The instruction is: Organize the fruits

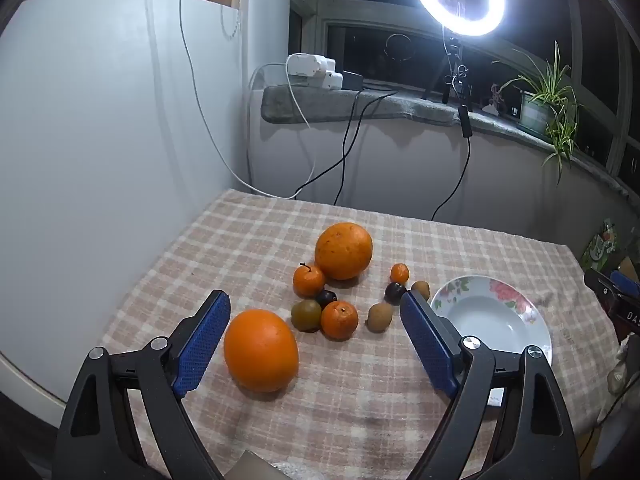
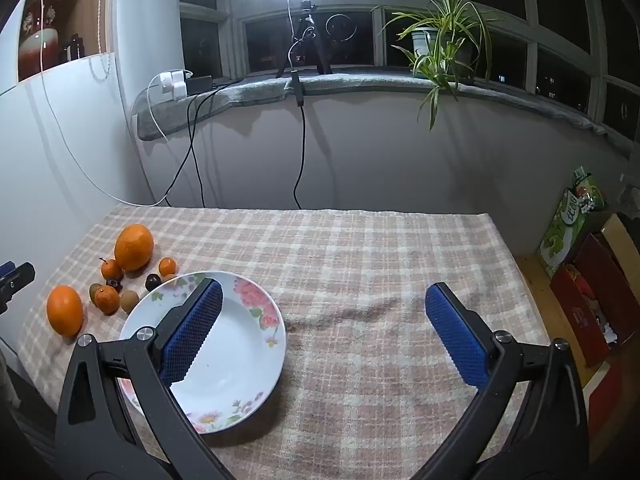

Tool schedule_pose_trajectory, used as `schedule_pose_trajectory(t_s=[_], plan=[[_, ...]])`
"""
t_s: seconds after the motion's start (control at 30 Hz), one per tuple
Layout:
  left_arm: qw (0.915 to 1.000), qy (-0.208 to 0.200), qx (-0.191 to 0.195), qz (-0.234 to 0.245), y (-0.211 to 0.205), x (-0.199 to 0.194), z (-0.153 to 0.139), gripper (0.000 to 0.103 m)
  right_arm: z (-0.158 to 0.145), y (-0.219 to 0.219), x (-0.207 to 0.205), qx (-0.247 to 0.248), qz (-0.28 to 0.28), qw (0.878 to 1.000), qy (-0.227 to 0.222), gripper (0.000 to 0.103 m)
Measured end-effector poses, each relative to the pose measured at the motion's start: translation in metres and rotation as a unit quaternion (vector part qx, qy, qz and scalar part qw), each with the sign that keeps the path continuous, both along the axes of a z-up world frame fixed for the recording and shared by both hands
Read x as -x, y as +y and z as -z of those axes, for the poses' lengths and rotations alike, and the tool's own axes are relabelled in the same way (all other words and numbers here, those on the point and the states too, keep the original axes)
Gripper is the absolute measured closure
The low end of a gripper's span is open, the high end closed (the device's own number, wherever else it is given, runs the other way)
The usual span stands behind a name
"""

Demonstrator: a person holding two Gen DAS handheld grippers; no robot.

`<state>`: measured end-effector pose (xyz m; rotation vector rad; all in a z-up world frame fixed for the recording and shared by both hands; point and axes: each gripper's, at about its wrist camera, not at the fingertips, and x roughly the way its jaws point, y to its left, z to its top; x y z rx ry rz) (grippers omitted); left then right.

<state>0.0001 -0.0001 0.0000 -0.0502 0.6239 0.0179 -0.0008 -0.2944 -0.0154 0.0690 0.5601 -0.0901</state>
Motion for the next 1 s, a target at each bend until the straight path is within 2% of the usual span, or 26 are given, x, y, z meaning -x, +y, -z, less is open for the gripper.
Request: schedule_pose_trajectory(t_s=[0.13, 1.0], plan=[[1.0, 0.0, 0.002, 0.0, 0.0009, -0.0003, 0.0002, 0.016, -0.0032, 0.0012, 0.0002, 0.004, -0.001, 1.0, -0.012, 0.0], [1.0, 0.007, 0.002, 0.003, 0.003, -0.0006, 0.0086, 0.016, 0.0008, 0.0006, 0.0041, 0.0, 0.02, 1.0, 0.005, 0.0]])
